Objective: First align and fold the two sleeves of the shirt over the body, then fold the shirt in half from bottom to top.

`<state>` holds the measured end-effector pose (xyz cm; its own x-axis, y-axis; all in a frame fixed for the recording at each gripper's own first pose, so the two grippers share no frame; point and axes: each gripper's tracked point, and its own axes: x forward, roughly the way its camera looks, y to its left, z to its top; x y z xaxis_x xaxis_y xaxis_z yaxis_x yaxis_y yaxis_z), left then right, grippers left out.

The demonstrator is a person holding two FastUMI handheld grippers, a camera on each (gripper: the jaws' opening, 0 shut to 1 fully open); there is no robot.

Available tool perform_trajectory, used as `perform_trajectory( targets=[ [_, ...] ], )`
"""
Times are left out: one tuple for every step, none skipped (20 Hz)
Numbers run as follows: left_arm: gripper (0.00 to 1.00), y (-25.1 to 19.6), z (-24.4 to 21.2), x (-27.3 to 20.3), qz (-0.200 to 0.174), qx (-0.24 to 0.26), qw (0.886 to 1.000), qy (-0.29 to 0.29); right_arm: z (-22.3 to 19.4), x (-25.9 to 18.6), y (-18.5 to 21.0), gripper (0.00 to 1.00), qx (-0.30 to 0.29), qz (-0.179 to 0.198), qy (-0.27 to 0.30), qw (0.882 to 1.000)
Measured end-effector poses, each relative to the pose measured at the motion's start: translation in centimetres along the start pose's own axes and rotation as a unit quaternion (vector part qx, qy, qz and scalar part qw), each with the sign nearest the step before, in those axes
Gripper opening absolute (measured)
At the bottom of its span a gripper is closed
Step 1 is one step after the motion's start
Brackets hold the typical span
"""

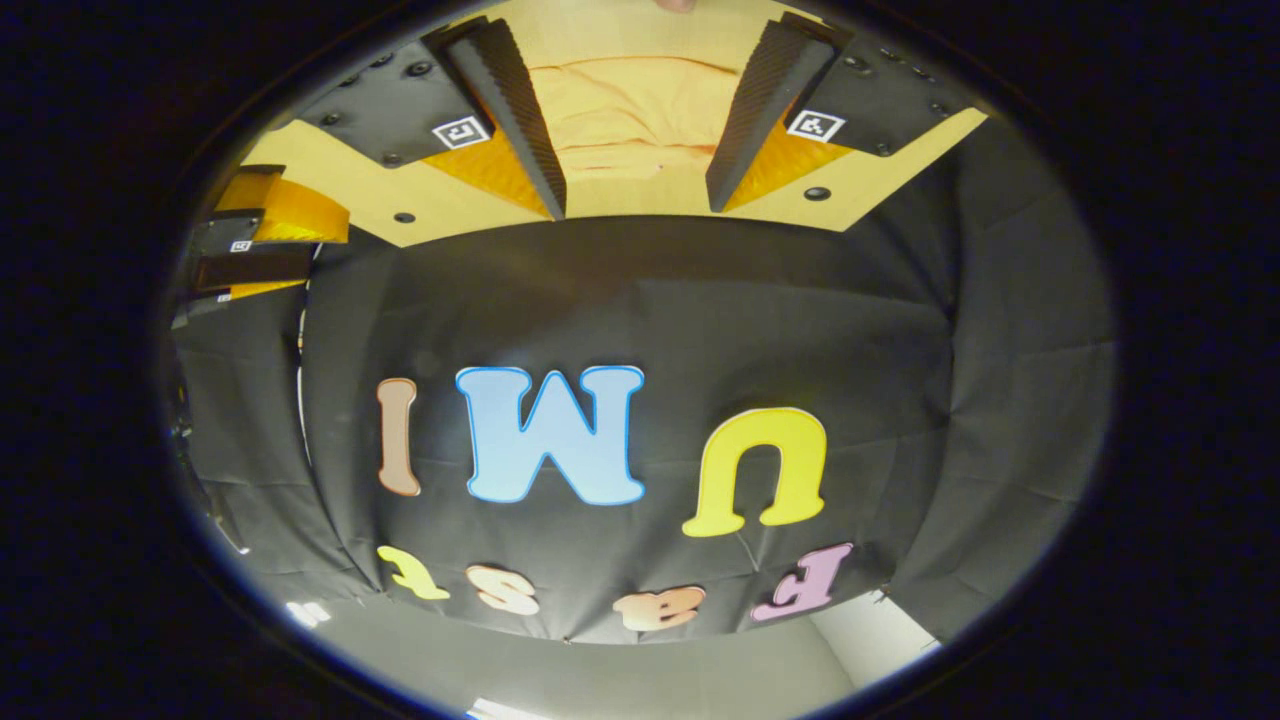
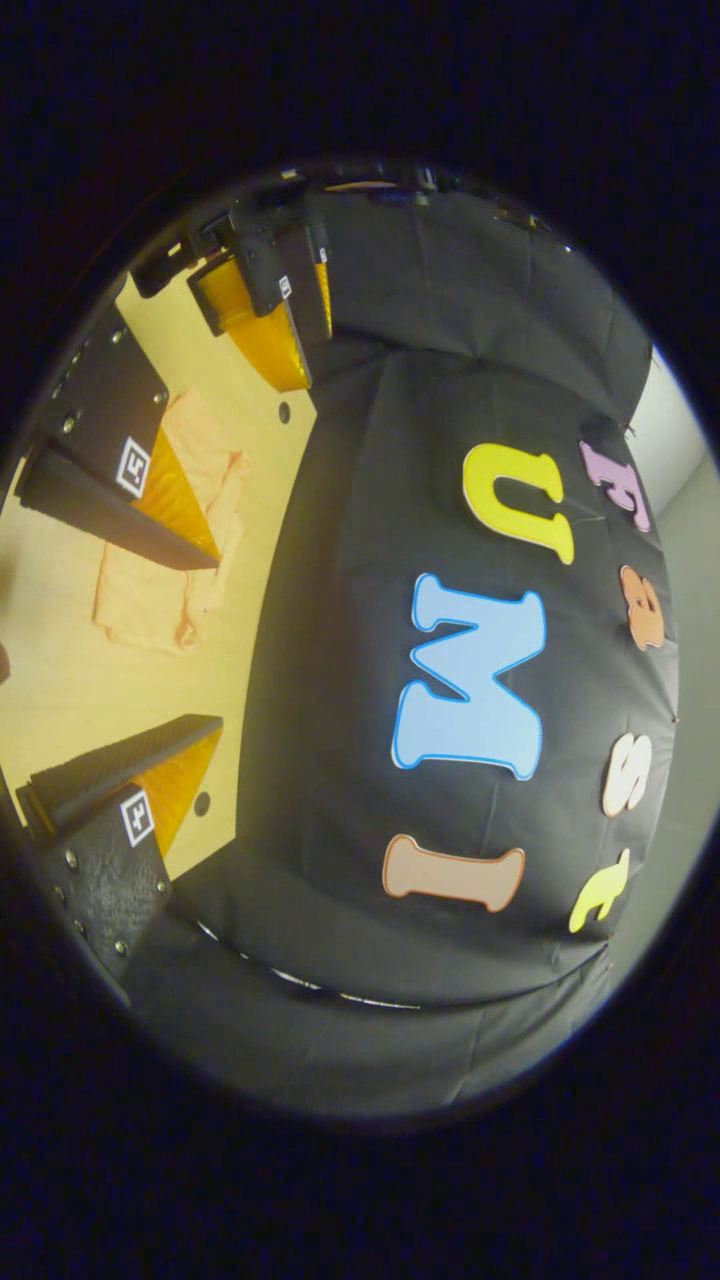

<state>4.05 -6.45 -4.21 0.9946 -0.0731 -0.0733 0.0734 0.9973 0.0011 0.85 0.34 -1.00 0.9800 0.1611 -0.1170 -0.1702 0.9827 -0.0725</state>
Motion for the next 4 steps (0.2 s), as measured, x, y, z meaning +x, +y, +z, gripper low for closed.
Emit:
perform_trajectory(
  targets=[
    [0.94, -0.5, 0.4, -0.8, 0.005, -0.006, 1.0, -0.002, 0.3, -0.9, -0.1, 0.89, -0.002, 0.005, -0.006, 1.0],
    [0.94, -0.9, 0.9, -1.7, 0.007, -0.011, 1.0, -0.006, 0.5, -1.8, -0.2, 0.9, -0.003, 0.008, -0.013, 1.0],
    [0.94, -1.1, 1.3, -2.4, 0.011, -0.012, 1.0, -0.011, 0.8, -2.5, -0.3, 0.9, -0.003, 0.009, -0.02, 1.0],
    [0.94, -1.4, 1.4, -3.0, 0.013, -0.009, 1.0, -0.011, 1.0, -3.1, -0.3, 0.9, -0.005, 0.011, -0.023, 1.0]
  ],
)
